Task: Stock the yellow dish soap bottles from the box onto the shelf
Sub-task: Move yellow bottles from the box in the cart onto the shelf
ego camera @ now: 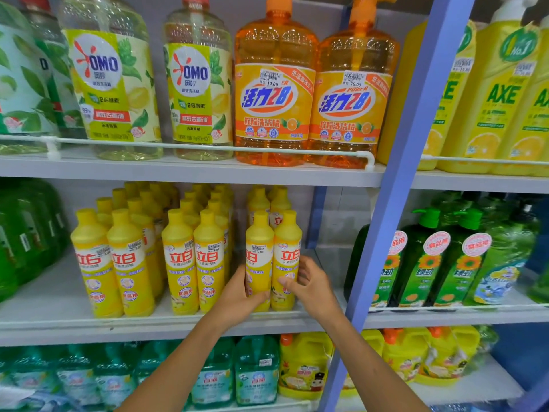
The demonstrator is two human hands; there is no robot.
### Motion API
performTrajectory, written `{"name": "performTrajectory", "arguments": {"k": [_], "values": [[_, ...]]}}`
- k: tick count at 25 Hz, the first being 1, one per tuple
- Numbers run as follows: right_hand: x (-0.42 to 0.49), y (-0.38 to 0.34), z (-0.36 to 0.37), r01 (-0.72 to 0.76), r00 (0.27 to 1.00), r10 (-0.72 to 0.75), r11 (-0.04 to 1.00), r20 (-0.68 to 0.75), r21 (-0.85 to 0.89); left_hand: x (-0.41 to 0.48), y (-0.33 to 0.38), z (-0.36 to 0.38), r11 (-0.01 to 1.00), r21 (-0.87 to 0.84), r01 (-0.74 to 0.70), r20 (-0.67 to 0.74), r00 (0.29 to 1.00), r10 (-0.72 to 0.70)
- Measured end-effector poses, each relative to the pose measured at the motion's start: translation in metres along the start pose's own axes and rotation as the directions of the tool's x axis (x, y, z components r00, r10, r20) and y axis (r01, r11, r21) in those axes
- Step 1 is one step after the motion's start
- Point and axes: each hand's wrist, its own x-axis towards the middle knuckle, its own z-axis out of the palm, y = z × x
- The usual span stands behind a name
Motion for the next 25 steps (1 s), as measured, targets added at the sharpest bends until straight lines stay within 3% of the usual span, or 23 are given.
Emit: {"name": "performTrajectory", "arguments": {"k": [2, 8, 14, 25], "values": [[-0.001, 0.000, 0.002, 0.008, 1.000, -0.009, 1.000, -0.027, -0.007, -0.002, -0.008, -0.005, 0.999, 0.030, -0.010, 0.018, 1.000, 0.010], [-0.004, 0.000, 0.016, 0.039, 0.988, -0.045, 0.998, -0.151, -0.045, 0.006, 0.005, 0.011, 0.977, 0.197, 0.080, -0.289, 0.957, -0.020], [-0.005, 0.014, 0.004, -0.034, 0.999, 0.033, 0.992, -0.012, -0.122, 0.001, -0.006, 0.009, 0.984, 0.166, 0.072, -0.220, 0.975, -0.034], [0.007, 0.015, 0.026, -0.009, 0.983, -0.030, 0.978, -0.179, -0.210, 0.023, -0.005, 0.022, 0.961, 0.200, 0.191, -0.418, 0.904, -0.093]]}}
